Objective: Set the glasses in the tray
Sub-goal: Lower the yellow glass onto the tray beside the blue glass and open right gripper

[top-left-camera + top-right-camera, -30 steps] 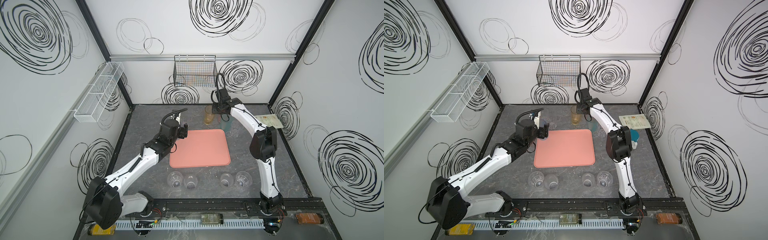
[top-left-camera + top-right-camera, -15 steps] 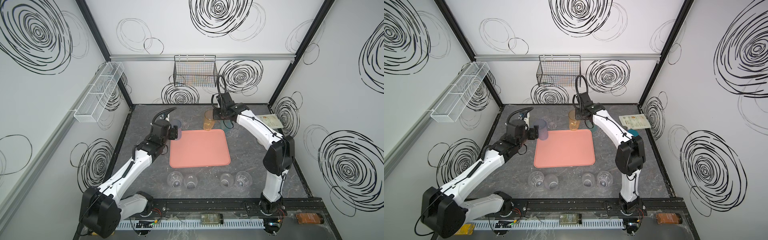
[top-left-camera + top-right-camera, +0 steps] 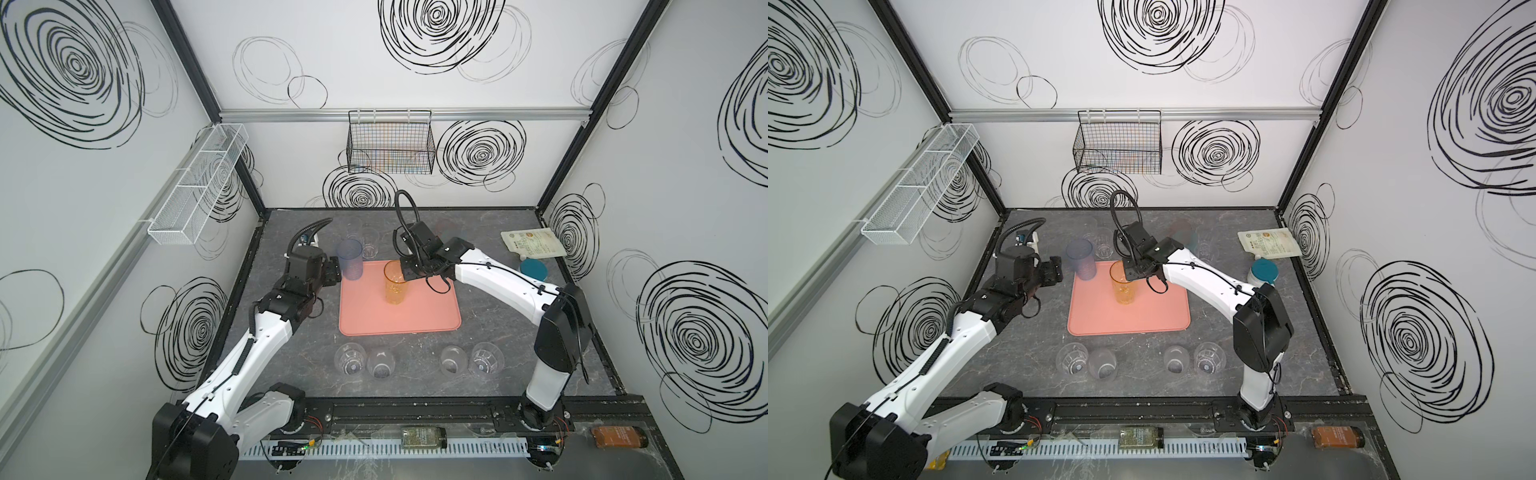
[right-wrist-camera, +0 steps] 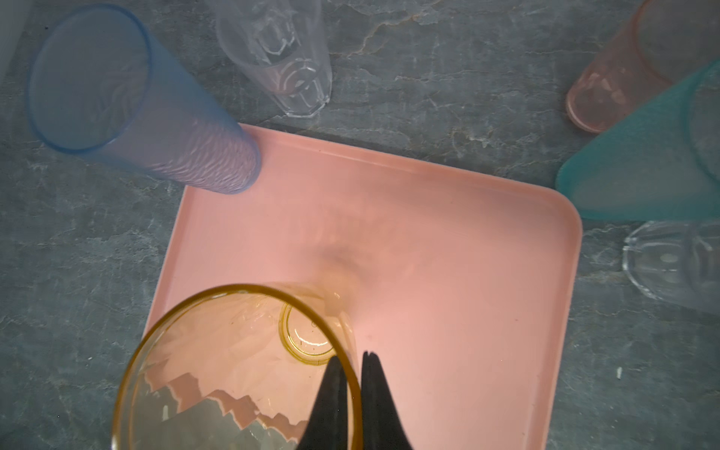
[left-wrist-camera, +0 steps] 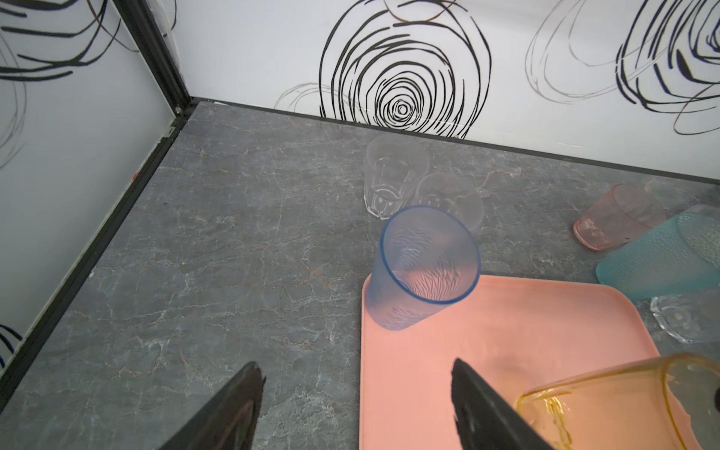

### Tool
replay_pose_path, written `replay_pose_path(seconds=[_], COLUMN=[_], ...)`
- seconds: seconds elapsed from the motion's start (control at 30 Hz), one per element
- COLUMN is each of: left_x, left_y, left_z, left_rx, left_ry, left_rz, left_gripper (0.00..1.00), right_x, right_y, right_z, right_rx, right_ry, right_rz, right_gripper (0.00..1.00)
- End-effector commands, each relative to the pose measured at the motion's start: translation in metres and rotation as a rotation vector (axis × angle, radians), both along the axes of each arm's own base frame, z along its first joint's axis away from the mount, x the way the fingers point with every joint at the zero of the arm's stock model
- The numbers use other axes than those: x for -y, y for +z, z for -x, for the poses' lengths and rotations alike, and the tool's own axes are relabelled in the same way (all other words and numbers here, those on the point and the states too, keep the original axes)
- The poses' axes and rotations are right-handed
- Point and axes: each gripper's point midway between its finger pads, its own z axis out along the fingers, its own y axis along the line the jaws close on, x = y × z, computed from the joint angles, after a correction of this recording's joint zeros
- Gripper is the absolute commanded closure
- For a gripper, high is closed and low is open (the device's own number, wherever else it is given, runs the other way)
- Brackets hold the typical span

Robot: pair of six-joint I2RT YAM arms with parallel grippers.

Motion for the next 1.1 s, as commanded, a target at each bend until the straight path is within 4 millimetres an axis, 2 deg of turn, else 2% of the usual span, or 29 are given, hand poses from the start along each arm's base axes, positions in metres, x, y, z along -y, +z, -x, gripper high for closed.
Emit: replay_pose_path(seconds=[0.0,0.27,0.4,0.77,1.07], left_x=[-0.008,-0.023,-0.021,-0.017,-0.009], left_y=[0.004,0.014,0.015,0.006,0.005], left_z=[0.005,0.011,0.013,0.015,0.011], left_rx=[0.016,0.039,0.046,0.044,0.05], left_ry=[0.042,0.088,0.078,0.057,0.029], left_rz=[0.031,0.009,0.029,0.061,0.099], left_gripper=[0.21,0.2,0.2,0.2,0.2], right_x=[-0.025,-0.084,-0.104,-0.124,-0.131], right_y=[0.017,0.009,0.002,-0.021,-0.026], right_z=[-0.001,-0.004,-0.008,-0.023,-0.035], right_rx=[0.06,0.064,0.062,0.045,0.073], right_ry=[-0.005,0.051,0.069,0.067,0.053], right_rz=[-0.044,-0.066,-0.047,0.002,-0.014], right_gripper=[1.0,1.0,1.0,1.0,1.0])
